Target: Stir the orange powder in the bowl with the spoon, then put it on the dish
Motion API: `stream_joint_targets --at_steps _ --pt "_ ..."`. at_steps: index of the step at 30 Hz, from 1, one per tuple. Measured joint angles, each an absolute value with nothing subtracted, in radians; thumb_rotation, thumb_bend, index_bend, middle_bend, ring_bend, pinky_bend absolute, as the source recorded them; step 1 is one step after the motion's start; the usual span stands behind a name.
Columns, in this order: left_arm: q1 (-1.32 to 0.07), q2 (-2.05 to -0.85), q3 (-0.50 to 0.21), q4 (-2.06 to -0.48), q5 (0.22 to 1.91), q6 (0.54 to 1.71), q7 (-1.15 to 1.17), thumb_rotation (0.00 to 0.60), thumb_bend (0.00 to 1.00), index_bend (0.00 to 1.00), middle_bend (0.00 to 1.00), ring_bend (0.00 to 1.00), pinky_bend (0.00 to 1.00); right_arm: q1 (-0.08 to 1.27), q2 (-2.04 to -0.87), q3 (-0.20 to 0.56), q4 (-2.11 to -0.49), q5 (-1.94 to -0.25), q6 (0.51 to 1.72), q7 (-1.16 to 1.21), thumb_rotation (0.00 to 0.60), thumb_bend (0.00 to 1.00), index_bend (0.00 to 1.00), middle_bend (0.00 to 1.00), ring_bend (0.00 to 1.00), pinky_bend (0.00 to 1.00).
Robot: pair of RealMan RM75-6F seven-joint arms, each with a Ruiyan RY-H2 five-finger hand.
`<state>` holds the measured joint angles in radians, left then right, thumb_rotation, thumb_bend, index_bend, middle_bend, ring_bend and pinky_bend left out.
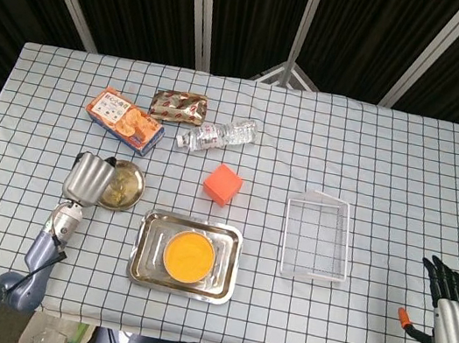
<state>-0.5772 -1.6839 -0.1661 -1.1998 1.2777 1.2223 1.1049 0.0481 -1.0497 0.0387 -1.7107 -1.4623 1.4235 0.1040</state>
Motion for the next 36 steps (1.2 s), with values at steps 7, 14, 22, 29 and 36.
stream_joint_targets --at_steps 7,14,22,29,36 --pt "-0.573 -1.68 -0.163 -1.206 1.269 1.238 1.091 0.6 0.16 0.38 0.94 0.91 0.97 0.048 -1.049 0.039 -1.71 -1.462 1.424 0.105 0.6 0.36 0.0 0.0 0.0 0.0" --pt "-0.56 -1.657 -0.163 -1.236 1.291 1.287 1.032 0.6 0.16 0.36 0.88 0.86 0.91 0.047 -1.048 0.038 -1.706 -1.466 1.426 0.108 0.6 0.36 0.0 0.0 0.0 0.0" --pt "-0.48 -1.558 -0.124 -1.357 1.4 1.436 0.819 0.6 0.15 0.25 0.44 0.51 0.62 0.047 -1.048 0.037 -1.698 -1.472 1.428 0.107 0.6 0.36 0.0 0.0 0.0 0.0" --pt "-0.321 -1.397 -0.022 -1.514 1.485 1.584 0.615 0.6 0.13 0.02 0.01 0.08 0.33 0.044 -1.061 0.038 -1.67 -1.502 1.464 0.054 0.6 0.36 0.0 0.0 0.0 0.0" --pt "-0.223 -1.248 0.084 -1.663 1.51 1.602 0.394 0.6 0.13 0.0 0.0 0.0 0.03 0.035 -1.099 0.042 -1.613 -1.558 1.537 -0.063 0.6 0.36 0.0 0.0 0.0 0.0"
